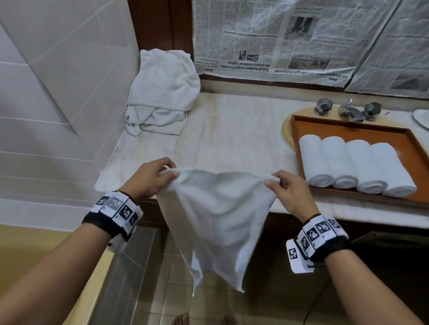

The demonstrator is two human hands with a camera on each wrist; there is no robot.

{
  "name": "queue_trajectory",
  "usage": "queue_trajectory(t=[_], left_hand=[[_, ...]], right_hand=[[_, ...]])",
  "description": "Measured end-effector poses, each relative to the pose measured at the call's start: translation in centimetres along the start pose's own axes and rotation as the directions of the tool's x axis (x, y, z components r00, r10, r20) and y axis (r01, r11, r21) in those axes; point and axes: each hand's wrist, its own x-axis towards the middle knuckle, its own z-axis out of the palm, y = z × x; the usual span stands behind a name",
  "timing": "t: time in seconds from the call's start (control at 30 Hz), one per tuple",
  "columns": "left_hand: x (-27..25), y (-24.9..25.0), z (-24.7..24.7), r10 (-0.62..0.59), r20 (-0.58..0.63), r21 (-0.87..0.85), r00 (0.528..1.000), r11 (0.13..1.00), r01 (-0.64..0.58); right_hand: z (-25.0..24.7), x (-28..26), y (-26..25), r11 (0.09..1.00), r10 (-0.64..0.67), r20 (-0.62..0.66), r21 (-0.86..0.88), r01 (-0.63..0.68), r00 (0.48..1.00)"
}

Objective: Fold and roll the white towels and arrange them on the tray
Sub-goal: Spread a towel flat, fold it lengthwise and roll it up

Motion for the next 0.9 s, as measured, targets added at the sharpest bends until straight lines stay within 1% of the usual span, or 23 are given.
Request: queue_trajectory(t=[0.13,0.3,0.4,0.57,0.6,0.77,0.9], left_hand=[[0.9,0.0,-1.1,-0.021,-0.066,-0.058,0.998,0.998,0.017],[1.6,1.0,-2.2,0.012,-0.098,-0.055,0.995,0.998,-0.018],[2.1,1.9,-2.9,0.037,-0.134,-0.042,0.99,0.998,-0.043],[3.7,2.6,-4.8,0.096,-0.133,0.006,0.986,0.995,-0.096],[4.1,2.8,-5.2,0.101,-0.133,0.018,0.986,0.995,-0.099],[6.3,3.9,-6.8,0.09,-0.162,0.1,0.983,0.992,-0.074],[7.7,4.9,-7.2,0.061,-0.203,0.087,0.977,0.995,-0.044]], right_hand=[[-2.8,1.0,-0.3,1.0,0.02,-0.017,-0.006,-0.021,1.0],[-4.7,1.6,-1.0,0.999,0.025,-0.017,-0.043,-0.026,1.0],[-5.4,2.0,-1.8,1.0,0.013,-0.044,-0.023,-0.014,0.999],[-6.6,2.8,-3.1,0.999,0.038,-0.072,-0.002,-0.038,0.997],[-6.9,3.1,-3.4,1.0,0.027,-0.074,0.003,-0.026,0.997],[-8.1,5.3,-3.8,1.0,0.011,-0.069,-0.025,-0.013,0.998],[-9.0,7.3,-3.7,0.999,0.017,-0.036,-0.04,-0.018,0.999]])
